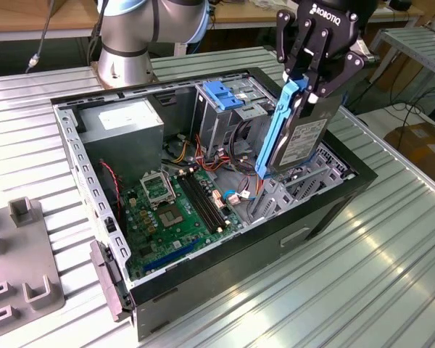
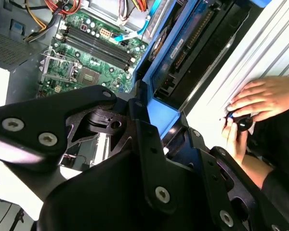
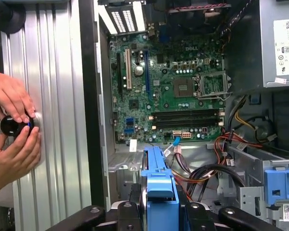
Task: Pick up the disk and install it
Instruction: 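Insert the disk into the insertion slot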
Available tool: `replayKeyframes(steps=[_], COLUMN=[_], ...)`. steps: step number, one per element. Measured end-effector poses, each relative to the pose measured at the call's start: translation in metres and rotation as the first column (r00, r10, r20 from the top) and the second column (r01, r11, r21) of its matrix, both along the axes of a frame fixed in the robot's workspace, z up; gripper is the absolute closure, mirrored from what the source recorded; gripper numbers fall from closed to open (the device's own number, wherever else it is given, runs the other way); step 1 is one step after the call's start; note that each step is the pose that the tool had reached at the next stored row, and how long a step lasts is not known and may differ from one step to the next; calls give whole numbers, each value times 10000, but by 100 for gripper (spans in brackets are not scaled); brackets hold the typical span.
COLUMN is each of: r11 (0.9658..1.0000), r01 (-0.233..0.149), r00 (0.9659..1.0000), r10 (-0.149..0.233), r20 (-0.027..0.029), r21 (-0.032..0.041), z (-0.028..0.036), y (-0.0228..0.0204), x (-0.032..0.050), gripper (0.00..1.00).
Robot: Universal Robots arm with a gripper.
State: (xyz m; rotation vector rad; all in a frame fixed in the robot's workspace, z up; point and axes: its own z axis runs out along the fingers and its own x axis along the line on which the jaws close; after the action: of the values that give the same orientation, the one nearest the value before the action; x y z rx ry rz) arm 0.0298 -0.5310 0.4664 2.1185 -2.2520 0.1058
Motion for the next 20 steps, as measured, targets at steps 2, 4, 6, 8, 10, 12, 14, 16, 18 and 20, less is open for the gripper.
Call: replayKeyframes(steps=[2,4,6,8,10,12,14,16,18,20], r11=[10000,10000,10000,10000,10000,10000,10000,10000,10000,10000], r01=[1,0,1,1,0,0,1,1,0,1], r00=[10000,10000,10000,10000,10000,10000,10000,10000,10000,10000], r10=[-1,0,-1,-1,0,0,-1,-1,0,-1], r20=[0,0,0,1,0,3,10,13,14,13], r21=[-1,1,-1,2,-3,-2,-1,0,0,-2], z=[-5,-16,-25,-33,-39,-45,-50,-60,-71,-79], y=[-11,-21,-29,-32,-32,-33,-33,-32,-35,-38], x=[68,158,232,288,315,323,333,340,347,352], gripper=[63,63,63,63,63,63,63,63,63,63])
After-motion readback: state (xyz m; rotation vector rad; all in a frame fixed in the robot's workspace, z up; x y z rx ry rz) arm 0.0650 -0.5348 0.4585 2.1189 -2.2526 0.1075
